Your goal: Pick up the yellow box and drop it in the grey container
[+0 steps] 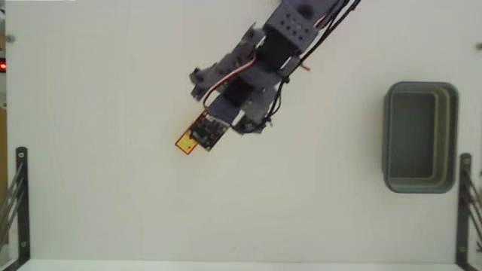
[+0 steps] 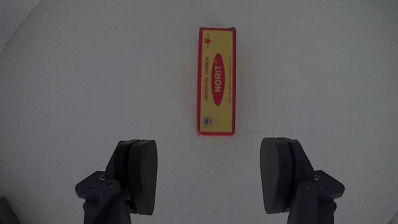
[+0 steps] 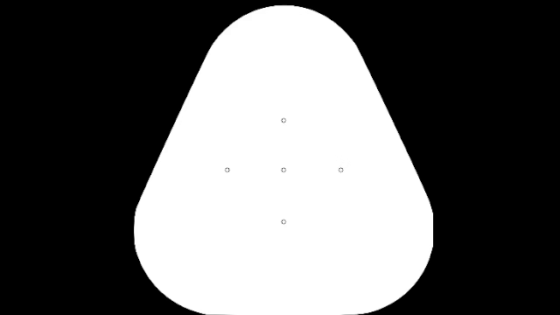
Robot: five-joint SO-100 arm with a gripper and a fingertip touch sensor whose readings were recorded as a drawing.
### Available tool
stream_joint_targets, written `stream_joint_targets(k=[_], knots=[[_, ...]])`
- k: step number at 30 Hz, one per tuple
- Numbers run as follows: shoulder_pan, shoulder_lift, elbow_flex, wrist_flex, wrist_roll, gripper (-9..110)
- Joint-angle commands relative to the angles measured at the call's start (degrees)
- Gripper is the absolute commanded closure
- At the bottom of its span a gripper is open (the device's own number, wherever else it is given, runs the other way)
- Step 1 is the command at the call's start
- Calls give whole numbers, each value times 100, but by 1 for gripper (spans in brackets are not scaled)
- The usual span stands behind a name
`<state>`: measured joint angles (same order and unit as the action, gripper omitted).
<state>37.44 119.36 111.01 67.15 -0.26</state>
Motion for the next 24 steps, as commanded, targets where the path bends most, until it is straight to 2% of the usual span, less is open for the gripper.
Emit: stream_joint_targets(k=[1,24], knots=[[125,-8,-323,-125,26,-9],[125,-947,-859,-528,26,-9]])
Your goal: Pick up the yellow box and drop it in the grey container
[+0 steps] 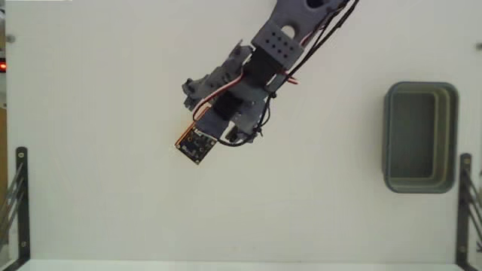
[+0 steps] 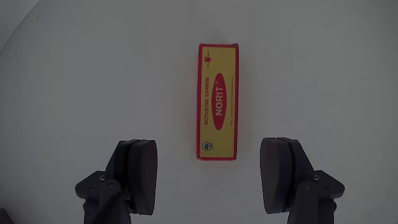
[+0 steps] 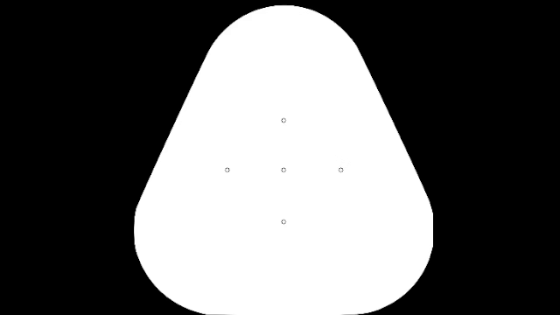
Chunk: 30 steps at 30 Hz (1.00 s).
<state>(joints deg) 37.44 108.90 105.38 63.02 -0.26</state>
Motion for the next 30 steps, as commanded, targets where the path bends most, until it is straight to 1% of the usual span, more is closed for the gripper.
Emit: stream_joint_targets(k=[1,30], knots=[[125,53,-326,-131,26,-9],[125,-1098,-1199,-410,26,-9]])
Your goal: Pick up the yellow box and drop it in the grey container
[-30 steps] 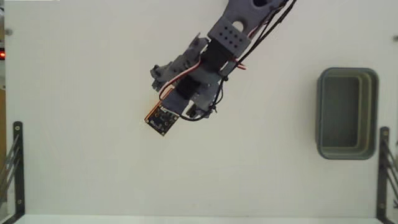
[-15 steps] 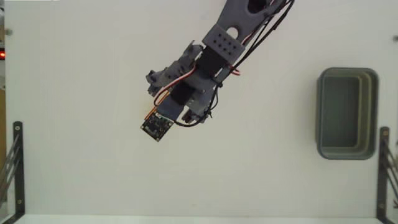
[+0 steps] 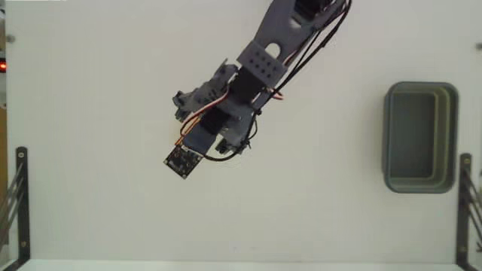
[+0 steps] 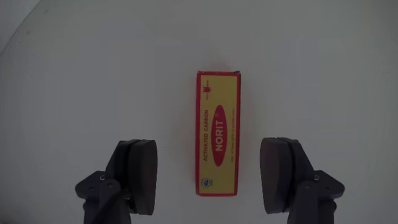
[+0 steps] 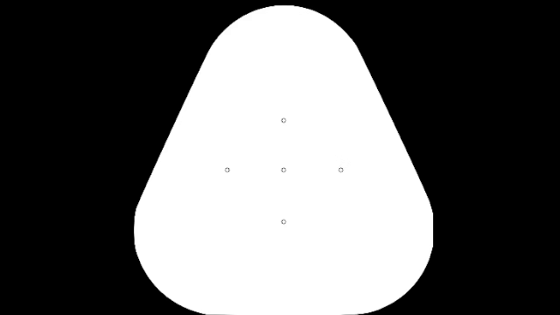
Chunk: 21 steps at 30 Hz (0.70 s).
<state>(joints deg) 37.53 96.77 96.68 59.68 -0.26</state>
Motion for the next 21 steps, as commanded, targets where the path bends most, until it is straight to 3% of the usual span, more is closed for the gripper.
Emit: stream_joint_targets(k=[1,21], knots=[[116,70,-367,-82,26,-9],[116,-726,-1114,-131,26,-9]])
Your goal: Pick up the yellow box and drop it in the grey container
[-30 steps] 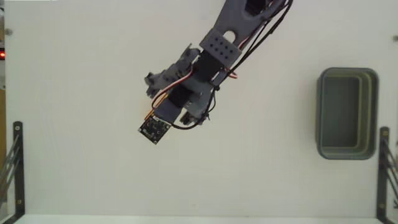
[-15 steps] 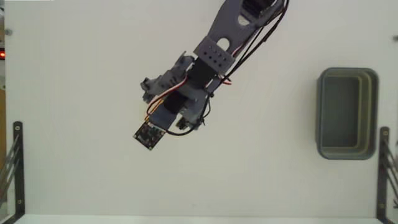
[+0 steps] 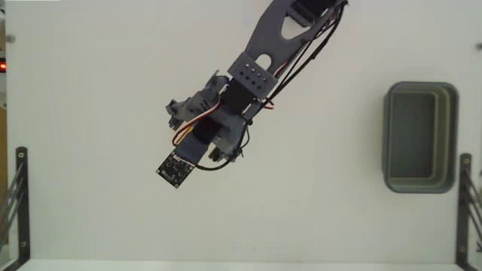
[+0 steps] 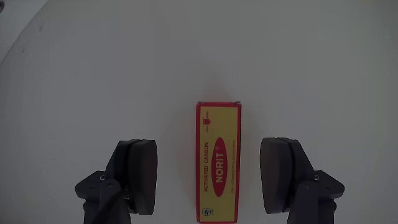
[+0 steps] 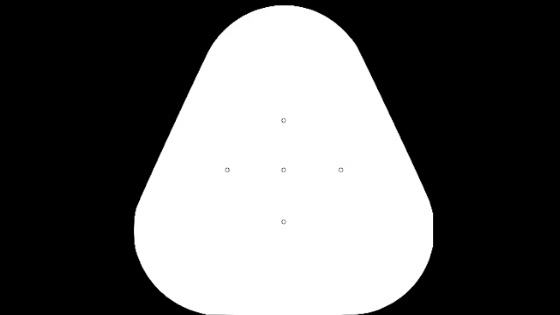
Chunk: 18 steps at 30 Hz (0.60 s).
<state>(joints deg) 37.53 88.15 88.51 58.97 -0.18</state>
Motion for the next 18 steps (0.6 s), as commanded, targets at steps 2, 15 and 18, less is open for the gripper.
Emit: stream_joint_targets(k=[2,15,18], knots=[[116,59,-374,-60,18,-9],[116,55,-358,-80,18,-9],[116,70,-237,-186,18,-9]])
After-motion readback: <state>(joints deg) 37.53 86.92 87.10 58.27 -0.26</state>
